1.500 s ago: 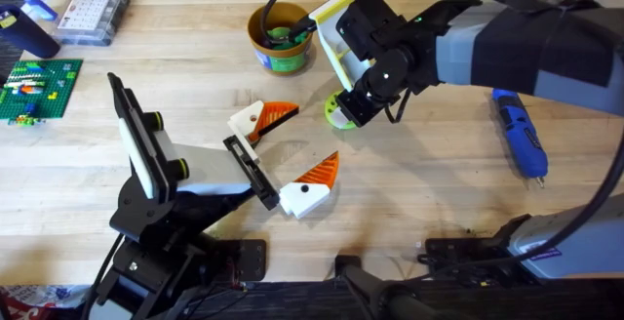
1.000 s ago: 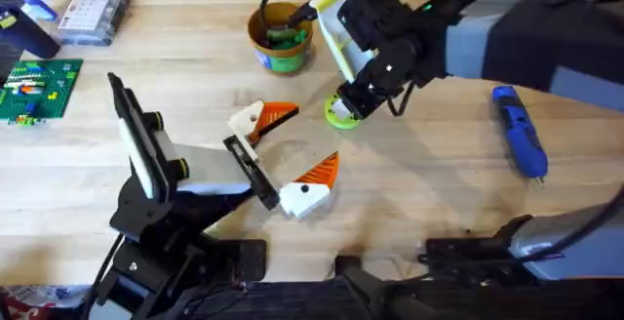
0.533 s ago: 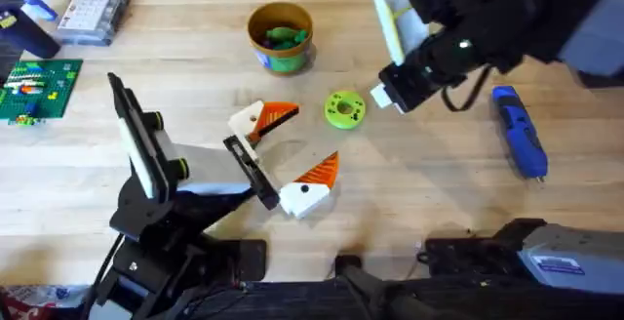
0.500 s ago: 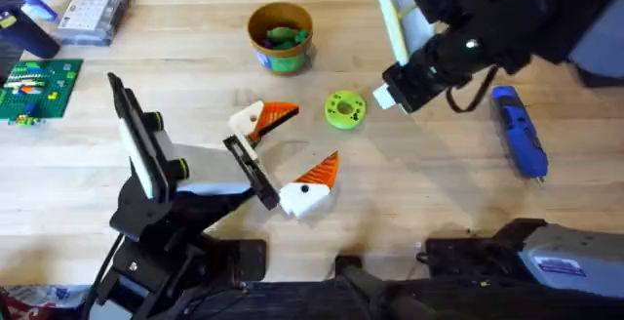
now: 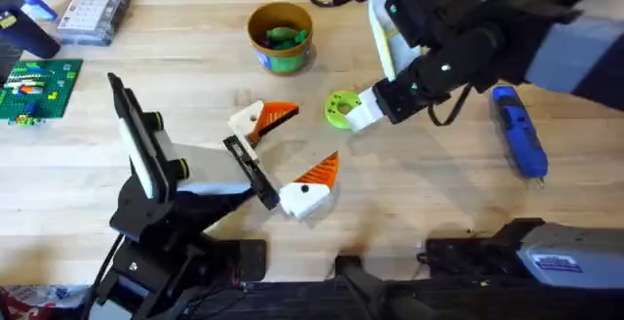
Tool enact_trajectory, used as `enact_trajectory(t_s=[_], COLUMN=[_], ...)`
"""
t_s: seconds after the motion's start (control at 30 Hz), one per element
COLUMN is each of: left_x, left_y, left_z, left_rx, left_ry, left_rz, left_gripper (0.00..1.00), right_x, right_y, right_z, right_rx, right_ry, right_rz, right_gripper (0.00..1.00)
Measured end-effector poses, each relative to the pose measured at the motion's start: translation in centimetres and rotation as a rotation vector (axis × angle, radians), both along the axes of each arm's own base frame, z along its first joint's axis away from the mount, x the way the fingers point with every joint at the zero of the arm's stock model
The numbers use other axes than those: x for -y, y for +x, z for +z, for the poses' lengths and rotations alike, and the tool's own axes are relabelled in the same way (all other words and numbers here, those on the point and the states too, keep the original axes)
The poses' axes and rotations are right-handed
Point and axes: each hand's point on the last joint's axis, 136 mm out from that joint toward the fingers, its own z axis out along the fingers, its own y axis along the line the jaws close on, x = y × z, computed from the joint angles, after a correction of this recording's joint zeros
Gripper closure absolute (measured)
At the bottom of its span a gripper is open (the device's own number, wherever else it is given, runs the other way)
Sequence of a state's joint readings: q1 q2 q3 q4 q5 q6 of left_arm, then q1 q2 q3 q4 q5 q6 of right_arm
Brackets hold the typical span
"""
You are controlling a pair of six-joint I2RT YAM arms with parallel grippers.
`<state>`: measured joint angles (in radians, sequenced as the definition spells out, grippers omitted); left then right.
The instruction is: Pick up the gripper from the table and insert it into the empty holder that is missing its gripper. Then pick up a screw, insert it into the mounting hole, and use the screwdriver to tighten it. Finally, clean up the table by picking up the vegetable and placing it into the bucket.
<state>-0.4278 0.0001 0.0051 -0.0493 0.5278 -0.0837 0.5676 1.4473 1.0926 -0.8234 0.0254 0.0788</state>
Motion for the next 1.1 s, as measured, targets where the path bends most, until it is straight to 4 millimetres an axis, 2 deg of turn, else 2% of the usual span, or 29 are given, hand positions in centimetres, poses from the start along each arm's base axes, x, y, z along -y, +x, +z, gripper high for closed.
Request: enact_trajectory(t_s=[0.33, 0.5, 0.57, 0.7, 1.1], left_x=[0.0, 0.0, 0.0, 0.0, 0.0], left_y=[0.0, 0.0, 0.0, 0.0, 0.0], left_z=[0.0, 0.0, 0.0, 0.0, 0.0], left_rx=[0.0, 0.0, 0.0, 0.0, 0.0], left_ry=[0.0, 0.0, 0.0, 0.0, 0.0], left_rz=[0.0, 0.0, 0.0, 0.0, 0.0], left_gripper=[0.009, 0.009, 0.009, 0.009, 0.009], right_x=[-1.5, -2.8, -3.2, -3.8, -3.9], right_y=[1.7, 1.5, 1.3, 1.3, 1.6], right_z=[-3.0, -4.4, -4.5, -4.5, -5.8], right_rx=[-0.012, -0.025, -0.021, -0.008, -0.017], right_ry=[-0.007, -0.022, -0.026, -0.021, -0.047], right_rz=[0.008, 0.058, 0.088, 0.113, 0.125], right_gripper=[0.009, 0.174, 0.263, 0.375, 0.612])
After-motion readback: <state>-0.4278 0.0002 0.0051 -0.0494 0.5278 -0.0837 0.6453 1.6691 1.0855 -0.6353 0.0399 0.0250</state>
